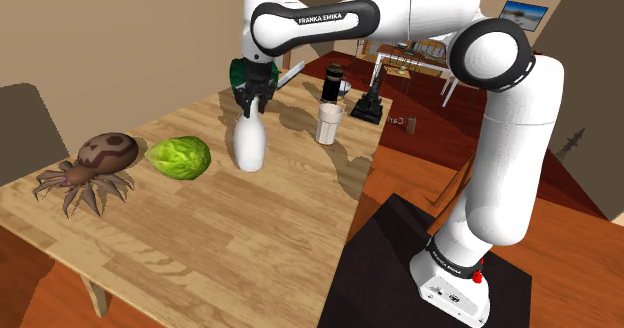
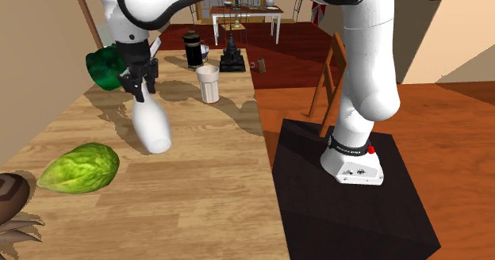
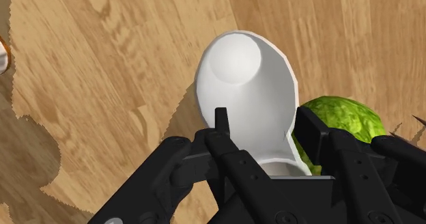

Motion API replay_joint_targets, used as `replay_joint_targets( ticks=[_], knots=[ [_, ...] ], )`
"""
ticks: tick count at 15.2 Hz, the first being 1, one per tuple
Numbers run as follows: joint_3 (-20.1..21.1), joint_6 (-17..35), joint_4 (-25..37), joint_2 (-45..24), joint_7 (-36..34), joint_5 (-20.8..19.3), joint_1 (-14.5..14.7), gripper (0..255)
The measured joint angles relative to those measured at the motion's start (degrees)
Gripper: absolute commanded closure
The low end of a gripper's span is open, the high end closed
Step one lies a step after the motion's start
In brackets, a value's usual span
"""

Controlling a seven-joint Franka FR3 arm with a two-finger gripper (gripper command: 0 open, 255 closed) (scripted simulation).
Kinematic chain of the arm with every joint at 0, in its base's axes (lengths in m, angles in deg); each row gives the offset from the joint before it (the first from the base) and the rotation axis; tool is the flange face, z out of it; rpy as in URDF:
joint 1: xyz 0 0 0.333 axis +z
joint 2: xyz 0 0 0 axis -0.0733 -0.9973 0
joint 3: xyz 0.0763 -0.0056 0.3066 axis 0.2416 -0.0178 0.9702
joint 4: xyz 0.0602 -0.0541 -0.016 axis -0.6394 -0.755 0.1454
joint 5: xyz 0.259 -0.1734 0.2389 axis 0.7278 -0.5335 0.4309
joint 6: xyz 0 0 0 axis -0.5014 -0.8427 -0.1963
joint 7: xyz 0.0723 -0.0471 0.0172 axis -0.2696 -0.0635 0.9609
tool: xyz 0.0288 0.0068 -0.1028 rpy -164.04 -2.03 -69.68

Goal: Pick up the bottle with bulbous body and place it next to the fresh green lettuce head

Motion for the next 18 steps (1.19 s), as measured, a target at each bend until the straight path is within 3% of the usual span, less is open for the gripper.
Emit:
replay_joint_targets(
  ticks=[6, 13, 14, 18],
  knots=[
    [-0.1, 4.6, -4.0, -0.6, -0.2, -0.2, -0.1, 255],
    [-0.2, 5.6, -4.5, -1.1, -0.3, -0.4, -0.1, 255],
    [-0.2, 5.6, -4.5, -1.1, -0.3, -0.4, -0.1, 0],
    [-0.2, 5.7, -4.5, -1.1, -0.3, -0.4, -0.1, 0]
  ],
)
